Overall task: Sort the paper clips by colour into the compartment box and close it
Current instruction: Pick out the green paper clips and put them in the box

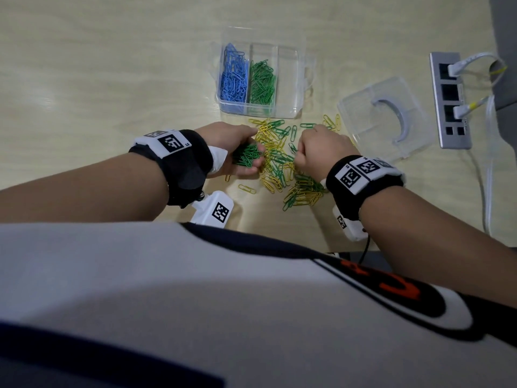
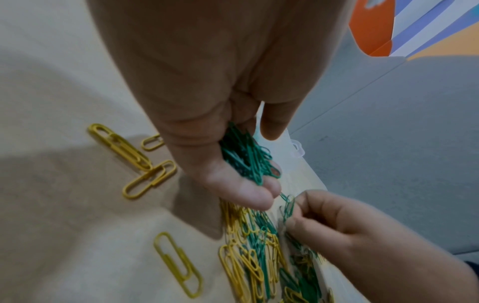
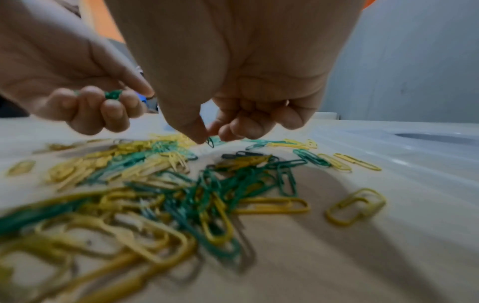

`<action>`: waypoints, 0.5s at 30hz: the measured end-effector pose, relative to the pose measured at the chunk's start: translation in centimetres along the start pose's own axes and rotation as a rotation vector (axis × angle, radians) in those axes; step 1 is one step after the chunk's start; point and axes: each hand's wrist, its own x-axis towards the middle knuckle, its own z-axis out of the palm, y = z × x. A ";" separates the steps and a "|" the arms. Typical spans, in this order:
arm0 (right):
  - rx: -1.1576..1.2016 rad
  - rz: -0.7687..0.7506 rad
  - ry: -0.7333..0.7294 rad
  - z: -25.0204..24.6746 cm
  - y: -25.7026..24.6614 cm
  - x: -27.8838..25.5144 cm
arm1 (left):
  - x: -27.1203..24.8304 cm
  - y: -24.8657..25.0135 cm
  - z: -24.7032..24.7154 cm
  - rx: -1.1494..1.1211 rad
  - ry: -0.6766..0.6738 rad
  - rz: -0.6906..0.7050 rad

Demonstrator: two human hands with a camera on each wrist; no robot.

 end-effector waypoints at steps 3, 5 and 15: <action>0.152 -0.010 0.064 -1.2 -0.2 -0.5 | 0.1 0.0 0.1 -0.020 -0.003 -0.006; 0.240 -0.053 0.114 -1.9 -0.7 -0.9 | 0.3 0.1 0.2 -0.017 -0.007 -0.012; 0.486 -0.272 0.221 -1.4 -4.0 -0.9 | 0.7 0.1 -0.2 -0.052 0.014 0.068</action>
